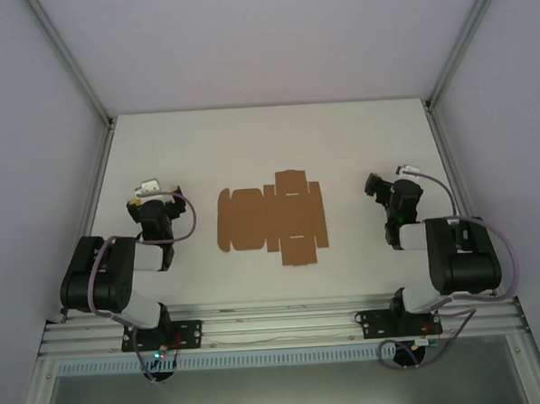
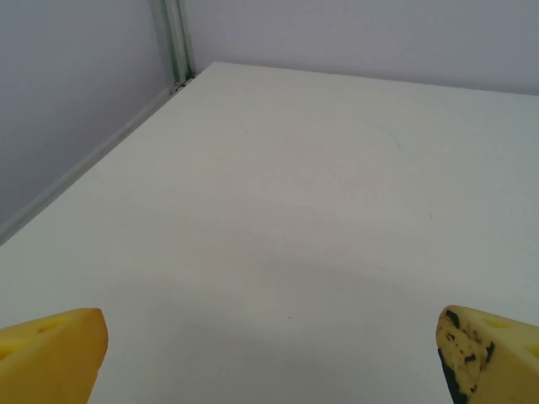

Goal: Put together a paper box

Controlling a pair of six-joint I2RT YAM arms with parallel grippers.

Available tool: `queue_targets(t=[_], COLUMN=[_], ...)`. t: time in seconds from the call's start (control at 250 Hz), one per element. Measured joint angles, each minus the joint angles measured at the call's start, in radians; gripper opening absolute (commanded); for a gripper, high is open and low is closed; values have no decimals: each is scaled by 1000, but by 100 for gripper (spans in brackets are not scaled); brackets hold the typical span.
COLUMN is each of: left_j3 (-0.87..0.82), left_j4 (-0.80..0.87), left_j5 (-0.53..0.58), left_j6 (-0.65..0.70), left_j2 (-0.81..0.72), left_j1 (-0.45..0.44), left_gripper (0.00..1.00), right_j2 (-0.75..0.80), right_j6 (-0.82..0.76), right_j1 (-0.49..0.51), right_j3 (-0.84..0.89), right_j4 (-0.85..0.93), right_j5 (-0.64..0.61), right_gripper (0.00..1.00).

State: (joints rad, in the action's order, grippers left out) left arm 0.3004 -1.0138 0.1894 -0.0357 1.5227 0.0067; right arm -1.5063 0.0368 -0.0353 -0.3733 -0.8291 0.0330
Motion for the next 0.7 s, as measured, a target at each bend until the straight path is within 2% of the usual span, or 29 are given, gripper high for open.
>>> queue_targets(t=[0.448, 0.56, 0.7], left_j3=[0, 25, 129], left_j4=[7, 125, 360], left_j5=[0, -5, -42], left_j6=[0, 0, -35], left_j2=[-7, -89, -303], left_j1=[0, 0, 0], left_gripper=[100, 100, 100], right_j2=[3, 104, 311], right_j6=[0, 0, -2], right_j1=[0, 0, 3], right_j3=[0, -7, -91], right_j4=[5, 118, 296], right_j5=[0, 0, 2], right_gripper=[100, 100, 100])
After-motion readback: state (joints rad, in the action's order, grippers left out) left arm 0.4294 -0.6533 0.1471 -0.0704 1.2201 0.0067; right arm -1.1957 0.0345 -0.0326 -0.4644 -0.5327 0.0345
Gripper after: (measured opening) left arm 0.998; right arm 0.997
